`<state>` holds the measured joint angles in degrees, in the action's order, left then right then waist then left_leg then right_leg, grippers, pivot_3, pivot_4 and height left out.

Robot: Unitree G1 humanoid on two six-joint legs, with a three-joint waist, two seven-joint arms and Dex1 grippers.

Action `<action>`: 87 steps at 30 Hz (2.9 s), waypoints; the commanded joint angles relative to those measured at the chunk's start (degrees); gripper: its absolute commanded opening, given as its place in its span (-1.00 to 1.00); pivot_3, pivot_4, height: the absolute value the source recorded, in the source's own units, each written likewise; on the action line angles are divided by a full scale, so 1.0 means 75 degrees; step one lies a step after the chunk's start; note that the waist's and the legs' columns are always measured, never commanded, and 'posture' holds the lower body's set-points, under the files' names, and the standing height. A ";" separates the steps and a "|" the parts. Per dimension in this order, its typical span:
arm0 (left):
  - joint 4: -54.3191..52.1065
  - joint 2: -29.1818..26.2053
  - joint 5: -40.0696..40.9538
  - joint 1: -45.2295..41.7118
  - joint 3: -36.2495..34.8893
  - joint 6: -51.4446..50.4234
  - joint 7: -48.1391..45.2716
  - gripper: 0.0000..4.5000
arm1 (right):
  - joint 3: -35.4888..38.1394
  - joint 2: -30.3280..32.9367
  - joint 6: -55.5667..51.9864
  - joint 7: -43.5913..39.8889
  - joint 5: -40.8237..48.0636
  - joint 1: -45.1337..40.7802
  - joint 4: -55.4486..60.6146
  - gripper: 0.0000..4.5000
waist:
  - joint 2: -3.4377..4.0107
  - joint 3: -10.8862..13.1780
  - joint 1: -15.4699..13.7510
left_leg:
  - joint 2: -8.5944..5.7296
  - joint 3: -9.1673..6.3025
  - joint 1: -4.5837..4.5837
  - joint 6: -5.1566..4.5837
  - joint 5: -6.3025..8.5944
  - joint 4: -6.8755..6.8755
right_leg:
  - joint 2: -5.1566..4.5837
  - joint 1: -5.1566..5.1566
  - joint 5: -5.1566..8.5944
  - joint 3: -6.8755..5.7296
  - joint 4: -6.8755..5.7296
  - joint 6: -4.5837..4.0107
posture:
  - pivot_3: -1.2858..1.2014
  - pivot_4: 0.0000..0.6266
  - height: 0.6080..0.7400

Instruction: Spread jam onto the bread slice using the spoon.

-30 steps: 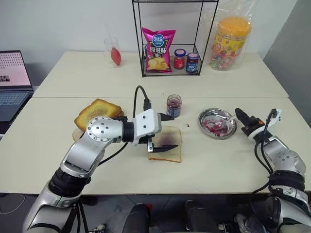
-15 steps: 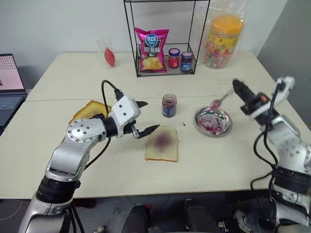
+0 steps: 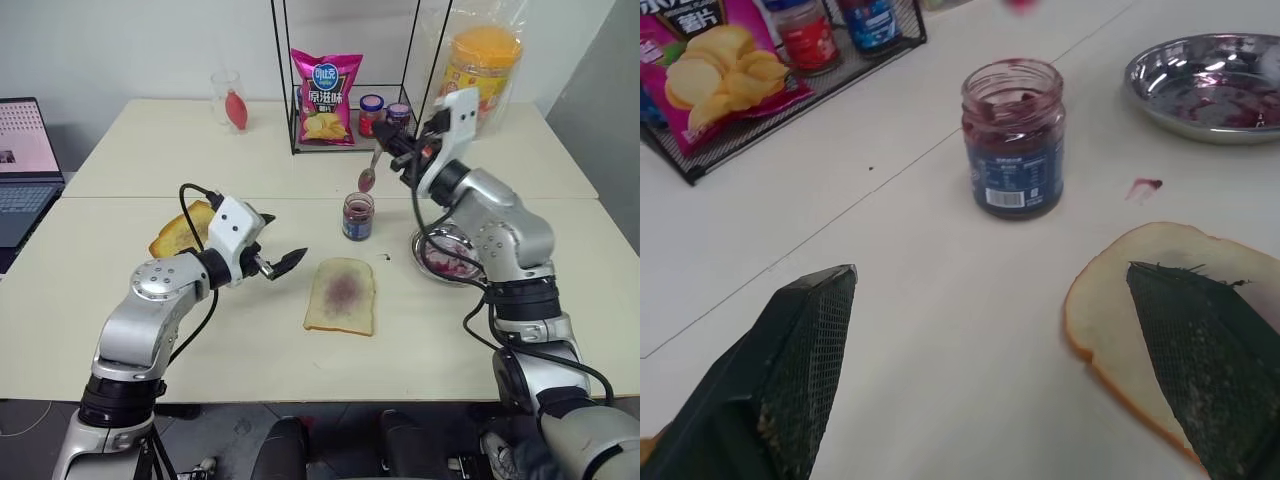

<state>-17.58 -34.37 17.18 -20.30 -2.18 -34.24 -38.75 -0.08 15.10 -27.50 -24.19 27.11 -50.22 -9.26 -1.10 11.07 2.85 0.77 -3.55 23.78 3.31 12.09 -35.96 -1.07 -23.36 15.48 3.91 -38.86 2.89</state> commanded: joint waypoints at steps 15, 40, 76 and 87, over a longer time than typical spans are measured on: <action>-0.0698 -0.0260 0.0606 -0.0412 -0.0010 -0.0668 -0.0124 1.00 | -0.0355 -0.0497 0.2257 -0.0813 -0.1736 -0.0483 -0.2462 -0.98 | 0.0000 0.0001 0.0053 | 0.0001 -0.0010 0.0000 0.0001 -0.0001 -0.0001 | 0.0001 -0.0003 -0.0001 -0.0011 -0.0008 -0.0002 | 0.03 -0.52 1.00; 0.0010 -0.0324 0.0181 -0.0413 0.0165 0.0132 -0.0247 1.00 | 0.1777 -0.1320 0.0033 0.0115 -0.0023 -0.0649 -0.2870 -0.98 | 0.0000 0.0001 0.0055 | 0.0000 -0.0015 0.0000 0.0001 -0.0001 -0.0001 | 0.0001 -0.0003 -0.0002 -0.0014 -0.0014 -0.0003 | 0.03 -0.52 1.00; 0.0268 -0.0120 -0.0102 -0.0560 0.0314 0.0449 -0.0246 1.00 | 0.3194 -0.1534 -0.1267 0.1351 0.1716 -0.0985 -0.2613 -0.98 | 0.0001 0.0001 0.0058 | 0.0000 -0.0013 0.0000 0.0001 -0.0001 -0.0001 | 0.0002 -0.0003 -0.0002 -0.0013 -0.0014 -0.0003 | 0.03 -0.52 1.00; 0.0485 -0.0084 -0.0163 -0.0535 0.0356 0.0711 -0.0290 1.00 | 0.3370 -0.1541 -0.1411 0.1597 0.2030 -0.0996 -0.2547 -0.98 | 0.0001 0.0001 0.0058 | 0.0001 -0.0012 0.0000 0.0001 -0.0001 -0.0001 | 0.0003 -0.0003 -0.0002 -0.0013 -0.0015 -0.0003 | 0.03 -0.52 1.00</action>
<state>-13.23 -35.02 16.27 -23.39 0.71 -30.48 -40.71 24.68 3.67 -38.11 -12.31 40.70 -55.54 -31.58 -1.10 11.08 3.29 0.77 -3.65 23.79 3.31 12.08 -35.97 -1.05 -23.39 15.46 3.82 -38.97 2.87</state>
